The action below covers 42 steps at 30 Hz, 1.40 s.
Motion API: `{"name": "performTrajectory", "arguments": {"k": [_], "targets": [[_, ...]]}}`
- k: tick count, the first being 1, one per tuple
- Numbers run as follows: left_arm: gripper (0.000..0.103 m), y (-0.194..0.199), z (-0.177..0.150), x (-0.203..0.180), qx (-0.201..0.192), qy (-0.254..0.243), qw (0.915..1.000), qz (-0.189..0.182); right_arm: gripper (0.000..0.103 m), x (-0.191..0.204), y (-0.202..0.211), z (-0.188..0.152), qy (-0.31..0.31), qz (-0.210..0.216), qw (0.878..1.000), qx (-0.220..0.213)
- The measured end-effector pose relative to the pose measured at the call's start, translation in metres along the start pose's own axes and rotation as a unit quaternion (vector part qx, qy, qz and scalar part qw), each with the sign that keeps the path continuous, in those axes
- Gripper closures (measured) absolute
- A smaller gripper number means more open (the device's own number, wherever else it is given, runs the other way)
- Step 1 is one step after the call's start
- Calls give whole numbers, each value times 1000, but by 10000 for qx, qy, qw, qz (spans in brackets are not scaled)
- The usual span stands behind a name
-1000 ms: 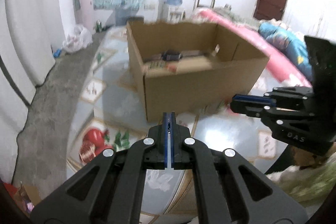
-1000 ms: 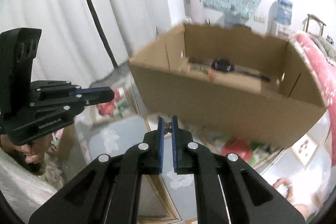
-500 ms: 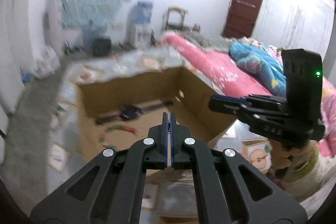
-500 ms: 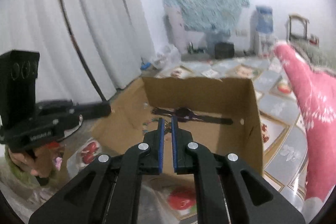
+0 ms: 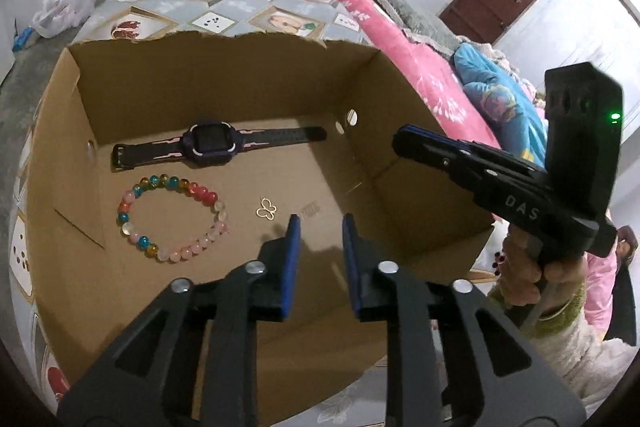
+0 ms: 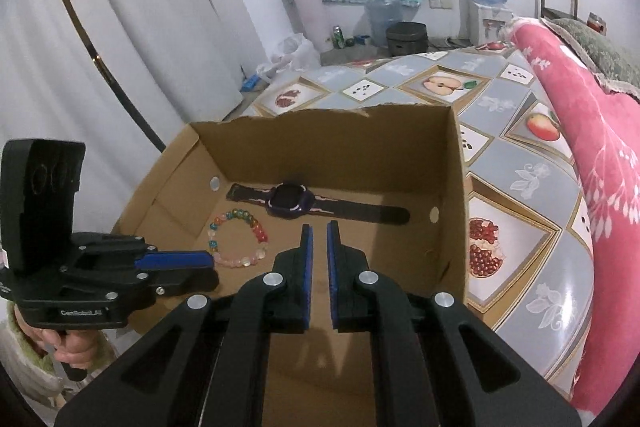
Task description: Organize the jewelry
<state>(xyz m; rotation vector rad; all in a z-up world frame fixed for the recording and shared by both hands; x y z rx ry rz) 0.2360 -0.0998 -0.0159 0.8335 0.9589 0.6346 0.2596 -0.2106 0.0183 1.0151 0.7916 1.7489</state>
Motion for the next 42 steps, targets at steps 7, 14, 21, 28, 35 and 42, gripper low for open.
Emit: {"name": "performTrajectory", "arguments": {"k": [7,14,21,28,35,42], "targets": [[72,20,3,7,-216,88,9997,-1,82,-5,9,5,-100,62,9998,-142],[66,47,-1,5,-563,-48,9980,272,71,-7,43,5,-199,101,9984,-528],[51,91,-37,-13,-1127,-688,9879,808,62,-7,103,-33,-294,119,9943,-1016],[38,104,-99,-25,-1051,-1105,9868,547,61,-9,118,-112,-587,101,9945,-864],[37,62,-134,-28,-638,-991,9928,206,61,-14,70,-171,-1165,104,9929,-195],[38,-3,-130,-45,-476,-1311,9883,613,61,-13,27,-189,-1369,129,9904,113]]}}
Point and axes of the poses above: each gripper's, at about its wrist camera, not at the fingertips, and y roughly against the way its jaws point, x to its left, z to its top, the point moved 8 cm from there along -y, roughly the way its jaws point, and after that the axes turned 14 degrees about x, right-handed, at the moved point
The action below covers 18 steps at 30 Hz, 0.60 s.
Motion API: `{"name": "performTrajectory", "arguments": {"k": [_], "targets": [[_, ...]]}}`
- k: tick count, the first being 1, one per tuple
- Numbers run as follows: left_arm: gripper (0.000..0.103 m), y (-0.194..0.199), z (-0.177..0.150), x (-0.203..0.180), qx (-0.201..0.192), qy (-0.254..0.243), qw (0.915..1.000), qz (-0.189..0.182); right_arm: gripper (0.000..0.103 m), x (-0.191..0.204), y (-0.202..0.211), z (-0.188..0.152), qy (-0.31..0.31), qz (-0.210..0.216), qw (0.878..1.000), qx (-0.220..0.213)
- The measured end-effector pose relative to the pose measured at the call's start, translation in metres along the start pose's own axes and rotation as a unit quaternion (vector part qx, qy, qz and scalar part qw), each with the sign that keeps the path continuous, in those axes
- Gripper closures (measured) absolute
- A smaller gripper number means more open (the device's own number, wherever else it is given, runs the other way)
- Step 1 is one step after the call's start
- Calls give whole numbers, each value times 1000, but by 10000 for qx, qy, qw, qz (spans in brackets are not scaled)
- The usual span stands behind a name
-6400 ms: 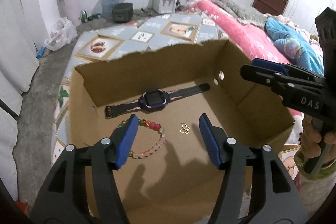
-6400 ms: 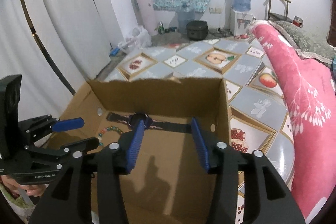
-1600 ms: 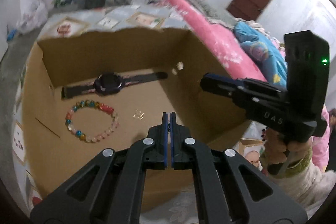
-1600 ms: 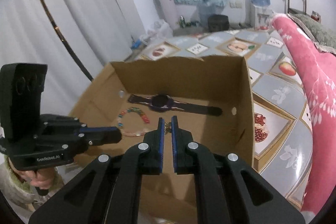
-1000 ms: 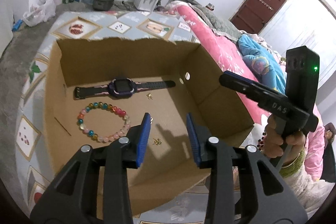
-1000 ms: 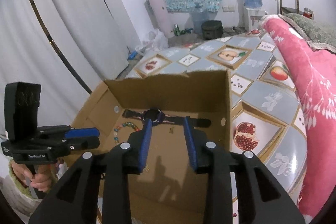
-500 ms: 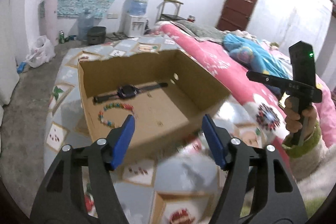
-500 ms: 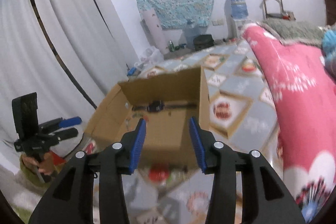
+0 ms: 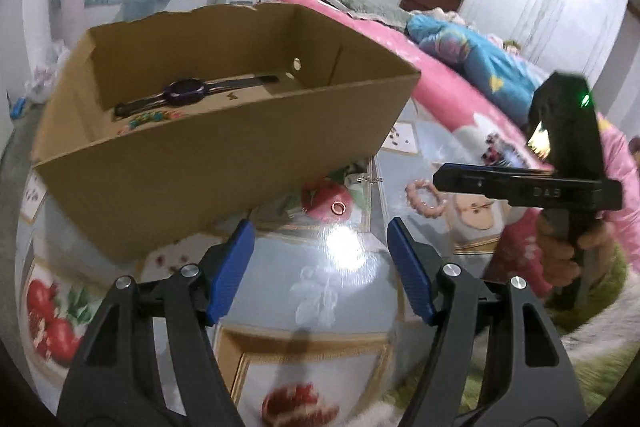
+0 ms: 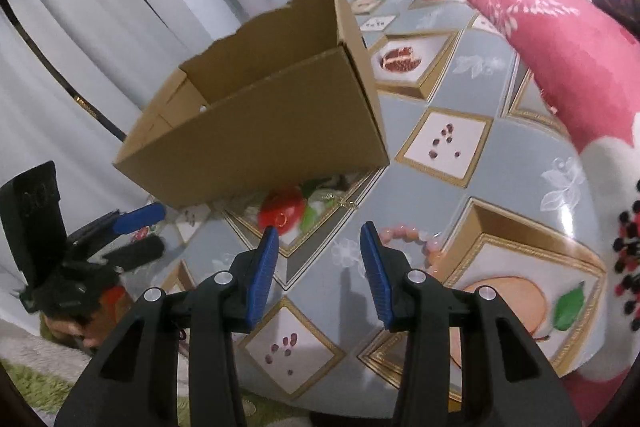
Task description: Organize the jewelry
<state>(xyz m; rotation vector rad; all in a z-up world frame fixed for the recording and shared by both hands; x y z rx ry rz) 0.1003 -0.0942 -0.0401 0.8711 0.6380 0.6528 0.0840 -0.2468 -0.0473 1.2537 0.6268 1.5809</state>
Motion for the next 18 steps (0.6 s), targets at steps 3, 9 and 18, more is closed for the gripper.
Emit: {"name": "performTrajectory", "arguments": {"k": [3,9,18], "targets": [[40,-23,5,-11,21,-385,9985,388,61,1,-7,1,-23,78,10000,8],[61,-55,16,2,264,-348,9945,954,61,1,-12,4,-91,184,9998,-32],[78,-72,16,10,534,-122,9915,1176,61,-2,-22,4,-225,345,9991,26]]}}
Point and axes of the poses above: each gripper's, at about its wrist camera, not at the fingertips, and y roughly against the way its jaws point, x to its left, z to its top, the point moved 8 cm from there along -y, roughly the way its jaws point, and after that the axes turned 14 degrees about x, right-handed, at the moved point
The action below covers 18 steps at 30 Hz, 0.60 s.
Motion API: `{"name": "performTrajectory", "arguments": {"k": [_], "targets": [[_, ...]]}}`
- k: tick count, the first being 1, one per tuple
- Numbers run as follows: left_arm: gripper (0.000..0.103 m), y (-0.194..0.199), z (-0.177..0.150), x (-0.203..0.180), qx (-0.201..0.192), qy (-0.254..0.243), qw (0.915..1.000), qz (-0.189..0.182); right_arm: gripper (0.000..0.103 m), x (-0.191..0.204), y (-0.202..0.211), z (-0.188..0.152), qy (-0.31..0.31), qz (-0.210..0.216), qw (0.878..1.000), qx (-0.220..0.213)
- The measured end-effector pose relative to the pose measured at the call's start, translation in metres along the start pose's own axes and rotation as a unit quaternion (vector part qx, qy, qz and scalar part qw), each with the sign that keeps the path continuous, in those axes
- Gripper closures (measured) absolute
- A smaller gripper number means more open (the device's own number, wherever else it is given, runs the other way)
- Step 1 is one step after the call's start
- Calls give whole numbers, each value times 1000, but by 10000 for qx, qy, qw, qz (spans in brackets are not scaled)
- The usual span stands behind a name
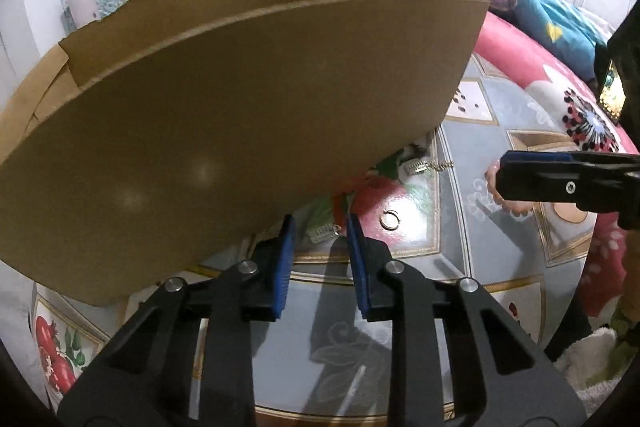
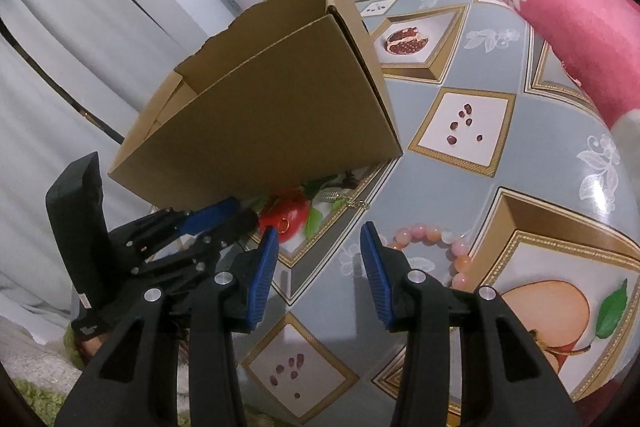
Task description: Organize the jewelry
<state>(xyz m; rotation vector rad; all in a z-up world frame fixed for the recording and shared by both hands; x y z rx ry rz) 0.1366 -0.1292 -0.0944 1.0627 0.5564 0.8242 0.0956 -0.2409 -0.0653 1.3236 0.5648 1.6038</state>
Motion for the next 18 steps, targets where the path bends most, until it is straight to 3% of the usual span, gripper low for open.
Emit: {"name": "performTrajectory", "arguments": {"k": [7,12,18], "targets": [[79,-6,2,-1,-42,128,9996,232,61,-3,-3,2,-54,2,10000,-15],[89,-9,4,-9,-112,54,9994,316,61,-4,-1,-1,-72,-15,10000,-31],[89,-7,3,-9,-180,70,9996,205,61,-4,1,-1,-50,-83,9999,-57]]}}
Point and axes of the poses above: each gripper's, at about its wrist camera, not at the fingertips, and y roughly against the way its jaws point, x to its left, z to its top, the point moved 8 cm from there along -y, roughly the way its jaws point, and after that the axes turned 14 degrees about x, right-handed, at the moved point
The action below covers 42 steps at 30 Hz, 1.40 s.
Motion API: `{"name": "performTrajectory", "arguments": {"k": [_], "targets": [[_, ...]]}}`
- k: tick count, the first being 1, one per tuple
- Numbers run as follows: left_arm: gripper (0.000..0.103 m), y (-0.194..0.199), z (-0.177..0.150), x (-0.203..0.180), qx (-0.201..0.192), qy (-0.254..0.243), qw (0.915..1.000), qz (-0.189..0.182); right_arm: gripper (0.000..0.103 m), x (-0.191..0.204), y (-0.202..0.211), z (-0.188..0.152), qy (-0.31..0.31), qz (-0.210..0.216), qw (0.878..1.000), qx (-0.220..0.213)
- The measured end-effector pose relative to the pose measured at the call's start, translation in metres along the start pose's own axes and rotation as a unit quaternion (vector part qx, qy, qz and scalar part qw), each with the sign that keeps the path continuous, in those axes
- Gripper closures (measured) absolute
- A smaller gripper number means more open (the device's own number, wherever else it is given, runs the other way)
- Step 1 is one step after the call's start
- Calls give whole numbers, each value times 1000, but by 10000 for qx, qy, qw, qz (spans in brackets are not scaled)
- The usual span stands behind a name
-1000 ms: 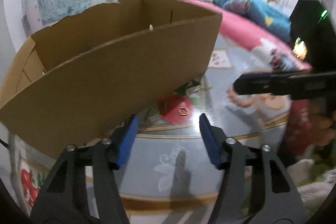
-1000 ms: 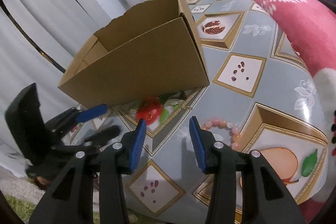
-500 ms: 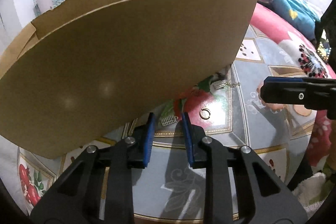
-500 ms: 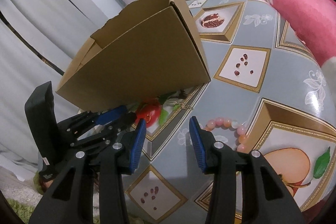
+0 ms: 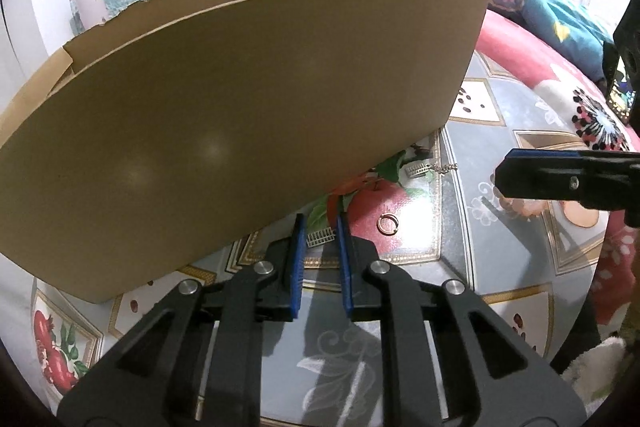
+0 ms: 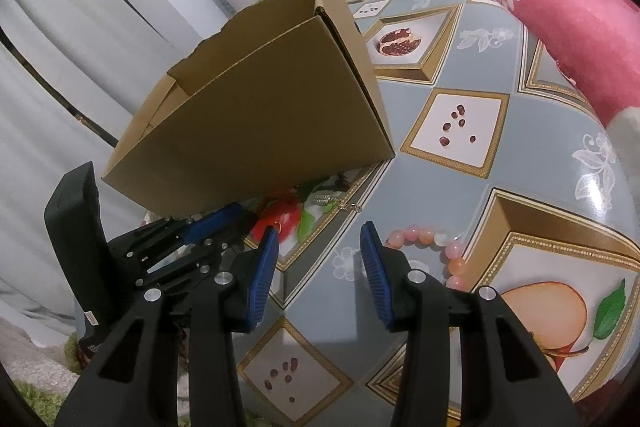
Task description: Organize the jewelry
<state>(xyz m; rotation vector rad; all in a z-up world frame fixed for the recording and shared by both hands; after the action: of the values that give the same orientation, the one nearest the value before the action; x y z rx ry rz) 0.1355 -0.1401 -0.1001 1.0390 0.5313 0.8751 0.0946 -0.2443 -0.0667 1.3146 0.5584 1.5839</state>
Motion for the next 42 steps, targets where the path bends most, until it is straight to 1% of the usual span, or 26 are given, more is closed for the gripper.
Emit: {"name": "performTrajectory", "arguments": {"k": [4,7,12,15,21,23,25,33,37,38,42], "targets": [[89,3,-7,6,11,8,10000,-68,61,4,1,1,143,-88,9999,-18],[89,7,-14,15,32,51,10000,-9,61,13,-2,1,404,-162,9991,5],[89,12,-24,30,47,242,9997,10,62,33,-23,1,934,-444,9945,152],[89,14,-27,35,54,344,9994,10,64,46,-34,2,1226,-645,9902,152],[89,16,-28,39,51,369,9993,2,77,62,-52,5,1647,-1052,9806,159],[89,16,-28,38,43,388,9992,-17,83,62,-57,5,1681,-1171,9786,199],[89,15,-27,37,34,398,9992,-27,84,60,-58,4,1659,-1248,9780,212],[89,16,-30,40,10,426,9991,-81,84,60,-56,8,1642,-1388,9765,151],[89,17,-30,41,4,428,9991,-77,84,60,-62,8,1612,-1361,9772,240],[89,17,-30,41,0,427,9991,-72,84,65,-67,10,1629,-1353,9770,263],[89,16,-31,42,-22,408,9992,-51,84,70,-72,11,1769,-1487,9727,231]]}}
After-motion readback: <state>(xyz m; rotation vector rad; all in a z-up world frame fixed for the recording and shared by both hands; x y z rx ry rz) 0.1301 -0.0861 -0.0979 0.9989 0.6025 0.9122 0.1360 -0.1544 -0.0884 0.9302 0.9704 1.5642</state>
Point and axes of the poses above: each gripper's, at about its wrist camera, not at the fingertips, and y roughly against the way its jaws point, x to its left, z to its top, the point moved 8 cm from there along -y, roughly the way its jaws point, and after that the axes turned 14 degrees about x, right-handed, at the moved point
